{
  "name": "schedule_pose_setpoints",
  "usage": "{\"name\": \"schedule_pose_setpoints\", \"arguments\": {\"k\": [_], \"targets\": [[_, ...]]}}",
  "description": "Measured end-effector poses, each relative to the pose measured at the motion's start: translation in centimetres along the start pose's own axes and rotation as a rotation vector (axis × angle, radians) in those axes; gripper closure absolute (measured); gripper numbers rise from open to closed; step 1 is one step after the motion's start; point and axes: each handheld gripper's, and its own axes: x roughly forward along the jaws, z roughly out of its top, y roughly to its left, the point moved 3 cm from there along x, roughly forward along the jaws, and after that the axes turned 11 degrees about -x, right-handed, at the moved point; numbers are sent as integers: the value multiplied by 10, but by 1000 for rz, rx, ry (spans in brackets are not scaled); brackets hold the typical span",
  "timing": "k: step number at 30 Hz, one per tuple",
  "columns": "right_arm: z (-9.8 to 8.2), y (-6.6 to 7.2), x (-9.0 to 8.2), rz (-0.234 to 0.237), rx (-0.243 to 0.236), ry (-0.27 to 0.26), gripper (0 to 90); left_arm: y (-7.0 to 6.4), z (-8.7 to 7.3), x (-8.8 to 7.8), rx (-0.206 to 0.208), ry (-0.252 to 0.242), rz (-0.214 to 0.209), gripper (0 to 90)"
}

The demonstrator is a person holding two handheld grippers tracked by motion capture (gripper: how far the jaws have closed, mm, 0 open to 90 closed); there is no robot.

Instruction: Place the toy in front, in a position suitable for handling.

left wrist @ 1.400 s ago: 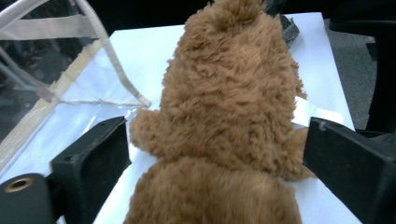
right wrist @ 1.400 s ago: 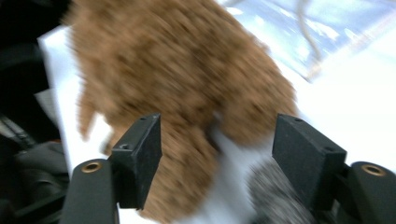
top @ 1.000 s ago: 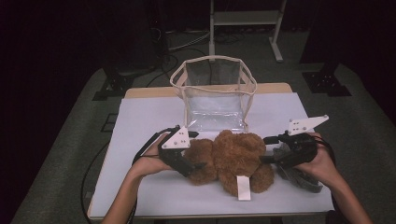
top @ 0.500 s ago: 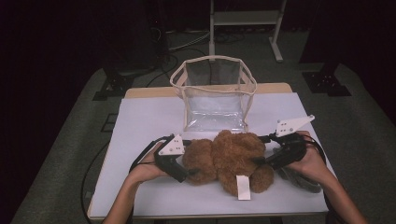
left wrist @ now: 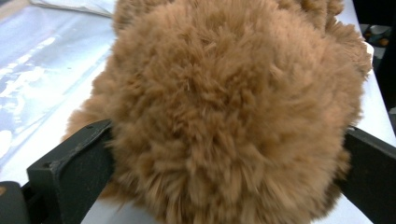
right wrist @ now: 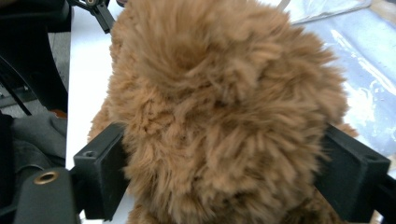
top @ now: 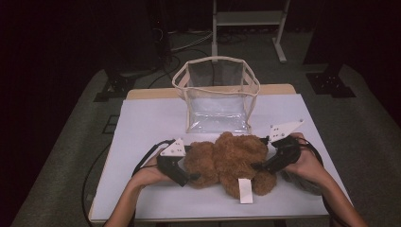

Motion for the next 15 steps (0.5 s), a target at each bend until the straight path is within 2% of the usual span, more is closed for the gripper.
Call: {"name": "schedule_pose_setpoints", "arguments": {"k": [1, 3, 4, 6, 8, 11, 15], "targets": [[-1, 1, 3, 0, -1, 4, 135, 0, -1, 1, 10, 4, 2, 0], [-2, 1, 6, 0, 10, -11, 138, 0, -1, 2, 2, 7, 15, 24], [-3, 0, 8, -2, 16, -24, 151, 0, -1, 1, -6, 2, 21, 94], [-5, 0, 8, -20, 43, -45, 253, -2, 1, -3, -6, -9, 24, 236], [-4, 0, 4, -31, 67, -50, 313, -3, 6, -6, 0, -16, 20, 284], [-1, -1, -4, -42, 79, -48, 348, -5, 16, -10, 2, -33, 20, 312], [5, -2, -20, -57, 80, -47, 367, -11, 39, -17, 38, -57, 28, 314]]}}
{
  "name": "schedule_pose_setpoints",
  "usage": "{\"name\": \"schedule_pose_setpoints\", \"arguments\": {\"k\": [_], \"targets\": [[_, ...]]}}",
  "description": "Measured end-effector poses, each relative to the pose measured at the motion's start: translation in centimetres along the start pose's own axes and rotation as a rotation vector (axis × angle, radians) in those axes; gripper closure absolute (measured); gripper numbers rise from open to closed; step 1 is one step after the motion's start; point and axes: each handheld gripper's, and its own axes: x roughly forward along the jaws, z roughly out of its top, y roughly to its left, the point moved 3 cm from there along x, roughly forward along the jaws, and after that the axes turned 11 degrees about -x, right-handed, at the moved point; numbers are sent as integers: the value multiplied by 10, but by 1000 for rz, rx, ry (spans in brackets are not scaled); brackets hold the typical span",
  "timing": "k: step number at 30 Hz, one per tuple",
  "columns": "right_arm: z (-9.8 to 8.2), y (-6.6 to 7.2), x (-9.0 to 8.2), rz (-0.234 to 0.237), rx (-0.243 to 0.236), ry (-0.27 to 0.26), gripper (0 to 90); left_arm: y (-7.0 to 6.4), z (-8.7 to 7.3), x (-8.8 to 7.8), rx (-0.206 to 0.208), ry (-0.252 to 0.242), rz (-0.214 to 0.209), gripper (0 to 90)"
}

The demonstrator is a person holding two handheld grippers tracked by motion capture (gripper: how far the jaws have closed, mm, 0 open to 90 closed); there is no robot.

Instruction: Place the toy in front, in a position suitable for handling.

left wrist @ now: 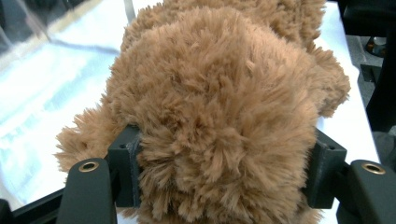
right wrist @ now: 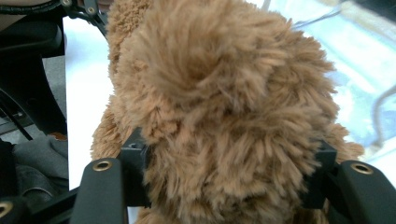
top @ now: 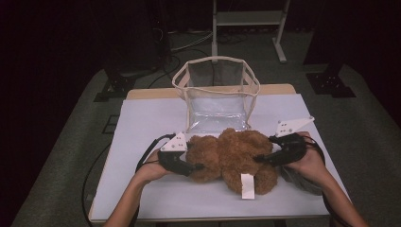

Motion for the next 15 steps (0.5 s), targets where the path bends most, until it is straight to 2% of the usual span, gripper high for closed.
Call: {"name": "schedule_pose_setpoints", "arguments": {"k": [1, 2, 4, 6, 8, 9, 11, 13, 15], "targets": [[0, 0, 0, 0, 0, 0, 367, 0, 0, 0, 0, 0, 0, 314], [6, 0, -14, -14, -6, -2, 368, -3, 9, -1, 13, -8, 2, 314], [8, -1, -18, -19, -12, -5, 368, -6, 21, -2, 31, -11, -3, 314], [15, 0, -32, -26, -16, 3, 367, -11, 33, -1, 42, -24, -11, 314], [22, 0, -48, -38, -29, 19, 366, -13, 38, -1, 62, -22, -16, 314], [22, 0, -48, -38, -29, 19, 366, -15, 41, 1, 62, -27, -20, 314], [19, 2, -57, -42, -23, 54, 365, -18, 42, 6, 68, -21, -27, 314], [17, 2, -56, -41, -21, 60, 365, -19, 39, 11, 67, -1, -33, 314], [6, 4, -48, -23, -11, 84, 365, -19, 33, 16, 52, 21, -37, 314]]}}
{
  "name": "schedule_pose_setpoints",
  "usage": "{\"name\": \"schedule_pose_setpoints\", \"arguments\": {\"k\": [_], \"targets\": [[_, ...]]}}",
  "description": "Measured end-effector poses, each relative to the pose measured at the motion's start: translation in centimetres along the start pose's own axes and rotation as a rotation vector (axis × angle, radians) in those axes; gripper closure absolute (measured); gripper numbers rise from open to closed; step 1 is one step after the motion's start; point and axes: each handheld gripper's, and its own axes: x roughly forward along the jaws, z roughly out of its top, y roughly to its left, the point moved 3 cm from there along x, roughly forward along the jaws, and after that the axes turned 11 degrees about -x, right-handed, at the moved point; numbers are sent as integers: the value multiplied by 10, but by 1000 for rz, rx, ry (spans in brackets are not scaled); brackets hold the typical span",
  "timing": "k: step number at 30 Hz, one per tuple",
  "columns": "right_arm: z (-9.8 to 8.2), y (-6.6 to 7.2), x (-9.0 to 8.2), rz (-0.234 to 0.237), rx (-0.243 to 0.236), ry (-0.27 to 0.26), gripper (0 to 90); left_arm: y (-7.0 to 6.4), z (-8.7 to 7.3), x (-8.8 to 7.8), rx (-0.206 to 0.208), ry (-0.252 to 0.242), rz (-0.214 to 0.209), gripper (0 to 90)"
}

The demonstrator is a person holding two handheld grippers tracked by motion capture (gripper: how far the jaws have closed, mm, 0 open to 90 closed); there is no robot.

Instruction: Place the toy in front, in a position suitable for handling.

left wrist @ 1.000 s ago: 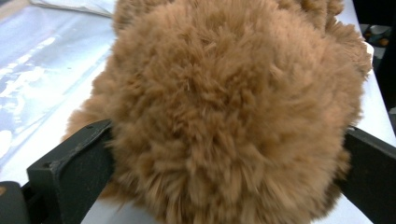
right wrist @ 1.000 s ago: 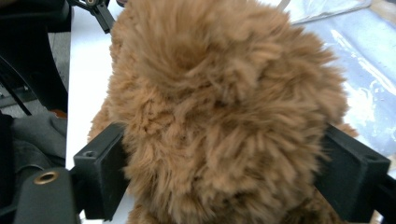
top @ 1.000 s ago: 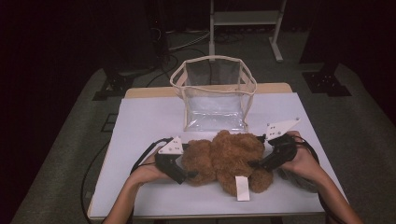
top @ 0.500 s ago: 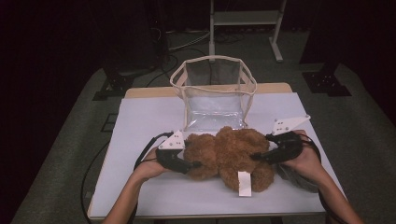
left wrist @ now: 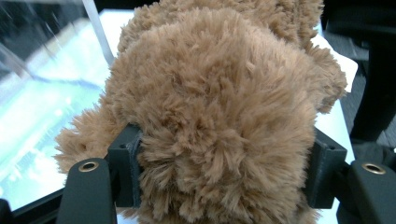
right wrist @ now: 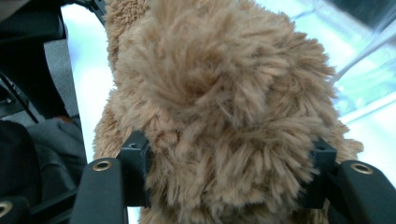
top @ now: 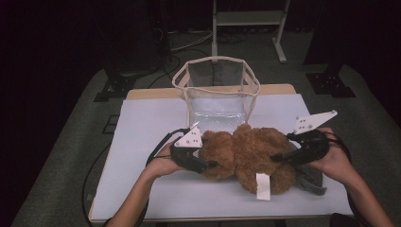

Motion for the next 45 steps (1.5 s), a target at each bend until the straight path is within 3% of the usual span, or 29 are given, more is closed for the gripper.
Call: {"name": "schedule_pose_setpoints", "arguments": {"k": [3, 6, 16, 17, 24, 28, 29, 32, 33, 35, 40, 45], "targets": [[-7, 1, 10, 18, 13, 20, 365, 1, -12, 3, -16, 35, 2, 314], [-15, 3, 33, 66, 35, 29, 364, 2, -20, -3, -45, 43, 8, 314], [-6, 9, 66, 131, 27, 9, 365, 5, -38, -30, -63, 87, 55, 312], [-5, 12, 76, 158, 27, 8, 364, 6, -40, -32, -67, 91, 57, 309], [-14, 17, 99, 187, 39, 10, 344, 6, -58, -40, -91, 69, 64, 281], [-19, 16, 97, 184, 58, -15, 295, 6, -57, -40, -86, 68, 69, 232], [-20, 15, 93, 179, 60, -16, 267, 6, -57, -40, -89, 67, 71, 180], [-20, 13, 86, 183, 72, -23, 266, 8, -55, -44, -86, 55, 76, 135], [-19, 9, 73, 176, 72, -24, 269, 8, -53, -49, -83, 34, 85, 123], [-17, 6, 66, 171, 75, -34, 269, 10, -52, -52, -85, 18, 94, 111], [-4, -13, 37, 127, 86, -51, 294, 13, -48, -58, -81, 3, 118, 83], [14, -27, 32, 118, 63, -20, 299, 14, -47, -63, -89, -6, 138, 70]]}}
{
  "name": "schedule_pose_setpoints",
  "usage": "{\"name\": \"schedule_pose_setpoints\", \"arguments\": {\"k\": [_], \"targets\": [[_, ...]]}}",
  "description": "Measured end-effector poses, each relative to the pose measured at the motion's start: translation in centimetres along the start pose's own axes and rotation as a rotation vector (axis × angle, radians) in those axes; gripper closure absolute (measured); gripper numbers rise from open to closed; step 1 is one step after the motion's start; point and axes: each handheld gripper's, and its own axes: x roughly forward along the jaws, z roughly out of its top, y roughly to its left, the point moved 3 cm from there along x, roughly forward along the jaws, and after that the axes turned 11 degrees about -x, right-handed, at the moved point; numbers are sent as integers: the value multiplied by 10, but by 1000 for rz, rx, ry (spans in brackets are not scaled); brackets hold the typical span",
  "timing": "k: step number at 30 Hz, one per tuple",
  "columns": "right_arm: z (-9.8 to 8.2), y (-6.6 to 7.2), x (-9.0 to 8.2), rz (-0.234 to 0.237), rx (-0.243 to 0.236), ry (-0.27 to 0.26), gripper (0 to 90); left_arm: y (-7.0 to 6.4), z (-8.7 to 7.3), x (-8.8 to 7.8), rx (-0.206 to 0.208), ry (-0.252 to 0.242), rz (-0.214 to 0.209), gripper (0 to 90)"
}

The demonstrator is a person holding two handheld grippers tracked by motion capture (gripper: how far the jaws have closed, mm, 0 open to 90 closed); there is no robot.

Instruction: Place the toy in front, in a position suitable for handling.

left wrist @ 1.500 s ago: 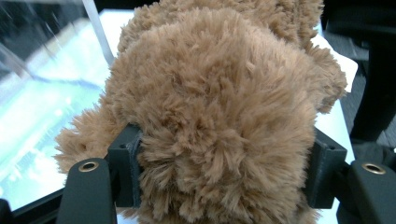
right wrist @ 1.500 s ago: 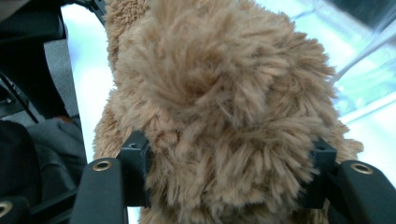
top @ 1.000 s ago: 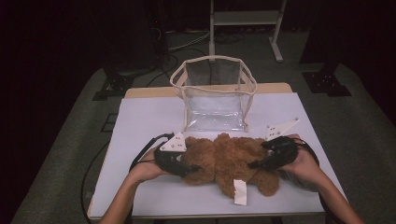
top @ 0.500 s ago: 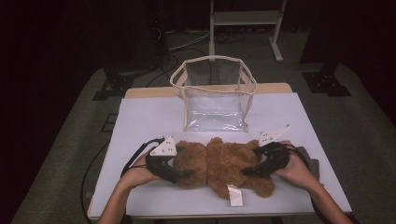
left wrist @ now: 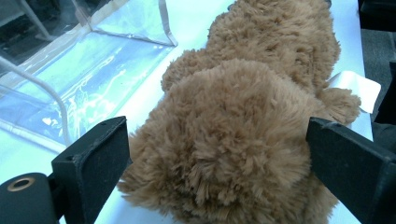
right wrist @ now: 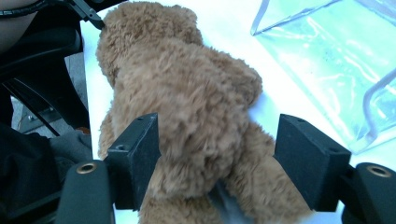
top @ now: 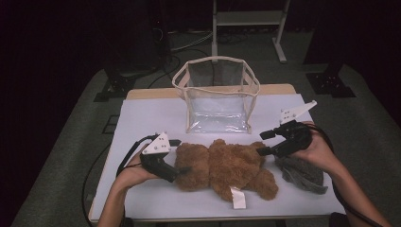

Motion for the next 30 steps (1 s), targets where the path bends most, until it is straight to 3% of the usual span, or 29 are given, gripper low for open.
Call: {"name": "schedule_pose_setpoints", "arguments": {"k": [8, 21, 30], "targets": [[32, -20, 4, 5, -28, 33, 317, 3, -4, -5, -3, 0, 7, 70], [79, -37, 18, 25, -111, 59, 328, 8, -12, -10, -17, 21, 35, 34], [100, -47, 26, 40, -139, 65, 333, 11, -14, -13, -28, 22, 47, 33]]}}
